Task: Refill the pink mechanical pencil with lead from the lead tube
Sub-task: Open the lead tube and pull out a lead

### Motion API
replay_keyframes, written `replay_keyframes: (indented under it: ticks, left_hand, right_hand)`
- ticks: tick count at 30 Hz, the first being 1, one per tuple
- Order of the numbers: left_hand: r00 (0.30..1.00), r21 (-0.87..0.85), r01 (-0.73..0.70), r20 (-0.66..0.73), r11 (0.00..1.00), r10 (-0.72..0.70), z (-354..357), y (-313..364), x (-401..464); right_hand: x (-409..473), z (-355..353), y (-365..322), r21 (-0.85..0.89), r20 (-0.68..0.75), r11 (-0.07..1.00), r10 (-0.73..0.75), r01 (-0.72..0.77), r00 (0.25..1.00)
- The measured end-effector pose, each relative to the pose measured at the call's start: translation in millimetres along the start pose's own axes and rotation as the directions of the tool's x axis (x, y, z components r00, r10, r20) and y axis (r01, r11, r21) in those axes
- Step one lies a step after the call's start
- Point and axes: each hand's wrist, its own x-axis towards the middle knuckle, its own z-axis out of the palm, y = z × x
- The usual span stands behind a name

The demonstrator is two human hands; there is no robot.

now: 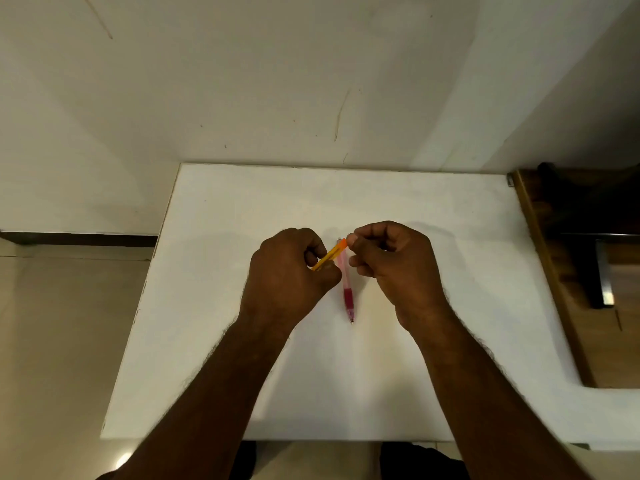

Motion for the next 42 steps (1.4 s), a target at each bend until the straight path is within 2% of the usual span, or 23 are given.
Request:
replay_keyframes:
  ticks: [5, 11, 13, 16, 21, 25, 28, 30, 32, 33, 35, 37, 42]
  left_hand:
    - [0.999, 0.001, -0.046, 0.004, 0.999, 0.046, -8, -3, 1]
    - [0.999, 0.017, -0.027, 0.018, 0.999, 0.027, -17, -10, 2]
    - [1.000, -0.002, -0.007, -0.004, 1.000, 0.007, -19, -12, 3]
    - [0.999, -0.016, 0.022, -0.047, 1.000, -0.023, -22, -15, 5]
    - [0.999, -0.027, 0.038, -0.036, 0.999, -0.039, -23, -16, 6]
    - [0.999, -0.024, 0.030, -0.029, 0.999, -0.031, -21, -17, 6]
    - [1.000, -0.028, 0.020, -0.017, 0.999, -0.021, -21, -16, 6]
    - [1.000, -0.028, 0.019, -0.008, 0.999, -0.019, -21, -17, 6]
    - [1.000, -0.028, 0.017, -0.004, 0.999, -0.017, -21, -17, 6]
    - [1.000, -0.026, 0.015, 0.000, 1.000, -0.015, -22, -17, 6]
    - [1.000, -0.020, 0.005, 0.015, 1.000, -0.005, -21, -16, 5]
    - [0.999, -0.019, -0.012, 0.039, 1.000, 0.013, -21, -16, 5]
    - [0.995, -0.024, -0.079, 0.055, 0.997, 0.081, -22, -14, 5]
  right_hand:
    - [2, 7, -2, 0.106, 0.035, 0.992, 0.060, -0.064, 0.998]
    - [6, 12, 2, 0.113, -0.062, 0.993, 0.048, -0.040, 0.997]
    - [5, 13, 3, 0.037, -0.067, 0.999, 0.003, -0.001, 0.998]
    - [-3, 24, 4, -0.145, 0.001, 0.986, -0.087, 0.087, 0.996]
    - [-17, 38, 11, -0.477, 0.155, 0.836, -0.225, 0.272, 0.962]
    - [-19, 42, 14, -0.625, 0.212, 0.704, -0.262, 0.336, 0.942]
    - [-18, 42, 13, -0.634, 0.213, 0.690, -0.277, 0.349, 0.937]
    - [-15, 38, 10, -0.554, 0.126, 0.781, -0.264, 0.288, 0.956]
    - [-9, 30, 5, -0.298, 0.015, 0.939, -0.173, 0.170, 0.985]
    - [-6, 26, 3, -0.134, 0.004, 0.987, -0.091, 0.090, 0.996]
    - [-4, 22, 0, 0.133, 0.076, 0.989, 0.054, -0.064, 0.996]
    - [-4, 21, -2, 0.269, 0.160, 0.950, 0.120, -0.160, 0.980]
    - [-3, 21, -2, 0.351, 0.229, 0.893, 0.209, -0.280, 0.951]
